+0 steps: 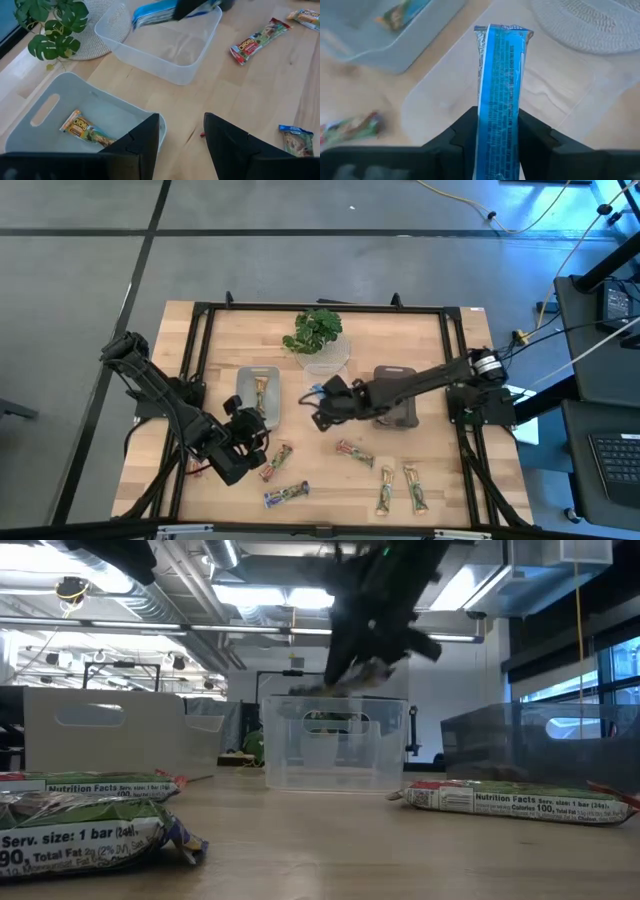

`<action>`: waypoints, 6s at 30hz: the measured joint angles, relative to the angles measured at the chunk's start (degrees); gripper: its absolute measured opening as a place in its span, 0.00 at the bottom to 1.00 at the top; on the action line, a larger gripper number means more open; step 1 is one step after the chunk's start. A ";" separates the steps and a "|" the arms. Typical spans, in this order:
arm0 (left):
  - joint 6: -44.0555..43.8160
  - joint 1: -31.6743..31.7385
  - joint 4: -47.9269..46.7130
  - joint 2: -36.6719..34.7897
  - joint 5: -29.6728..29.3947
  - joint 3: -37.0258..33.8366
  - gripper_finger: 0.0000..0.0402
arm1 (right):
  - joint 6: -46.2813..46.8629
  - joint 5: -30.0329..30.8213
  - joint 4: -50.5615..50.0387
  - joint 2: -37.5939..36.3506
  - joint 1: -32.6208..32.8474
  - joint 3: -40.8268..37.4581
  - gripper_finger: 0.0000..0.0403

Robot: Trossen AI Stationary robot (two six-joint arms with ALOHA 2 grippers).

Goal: Pick and place Granola Bars by type
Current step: Put the right blue granola bar into the transparent bin, then put the right red granola bar into the black transparent bin

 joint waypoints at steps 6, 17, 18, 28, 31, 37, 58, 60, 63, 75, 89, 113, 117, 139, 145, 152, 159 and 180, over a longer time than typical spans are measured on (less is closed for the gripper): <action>-0.04 0.00 0.40 -0.02 -0.48 0.00 0.37 | -0.55 -2.68 0.17 2.99 -3.48 -0.04 0.29; 0.03 0.07 0.70 -0.02 -1.53 0.00 0.37 | -0.57 -3.36 1.46 5.02 -4.25 0.14 0.29; 0.02 0.07 0.70 -0.02 -1.55 0.00 0.37 | -0.59 -3.38 1.08 5.19 -4.25 0.07 0.29; 0.07 0.07 0.70 -0.02 -1.55 0.00 0.37 | -1.21 -3.32 1.26 5.84 -4.25 0.05 0.29; 0.07 0.07 0.70 -0.02 -1.55 0.00 0.37 | -2.16 -3.34 1.34 5.82 -4.27 0.05 0.30; 0.07 0.07 0.70 -0.02 -1.55 0.00 0.37 | -2.16 -3.32 1.37 5.82 -4.27 0.05 0.36; 1.05 0.07 0.73 -0.04 -1.57 0.03 0.37 | -15.63 -19.85 -12.40 -2.38 7.04 4.44 0.42; 1.05 0.07 0.72 -0.04 -1.75 0.04 0.37 | -14.21 -20.82 -14.83 -2.38 9.30 4.44 0.42; 1.03 0.07 0.74 -0.04 -3.33 0.04 0.37 | -10.58 -19.22 -17.40 -2.38 12.09 4.43 0.42; 1.01 0.07 0.80 -0.04 -6.94 0.04 0.37 | -2.51 -13.45 -18.28 -1.31 14.27 4.40 0.62; 0.98 0.07 1.46 -0.04 -6.43 0.04 0.37 | -5.31 -12.98 -16.75 7.23 14.70 4.35 0.76; 0.98 0.07 1.53 -0.04 -6.27 0.04 0.37 | -6.49 -18.42 -15.18 14.37 14.73 4.64 0.41; 0.97 0.07 1.53 -0.04 -6.27 0.04 0.37 | -6.52 -18.41 -15.19 14.29 14.73 4.57 0.33; 2.00 0.07 1.53 -0.04 -4.06 0.04 0.37 | -5.84 -18.65 -18.85 -0.67 14.79 4.29 0.22; 1.99 0.07 1.55 -0.04 -0.26 0.04 0.37 | 2.35 -7.31 -34.08 -9.79 14.64 4.38 0.22; 0.02 0.07 1.83 -0.04 -0.98 0.04 0.37 | 19.93 3.55 -49.68 -15.29 13.06 4.38 0.22; -0.12 0.07 2.01 -0.04 -0.91 0.04 0.37 | 26.08 6.45 -50.66 -15.50 10.08 0.22 0.22; -0.11 0.07 2.20 -0.04 -0.90 0.04 0.37 | 23.21 -4.32 -17.82 -15.60 0.35 -26.70 0.22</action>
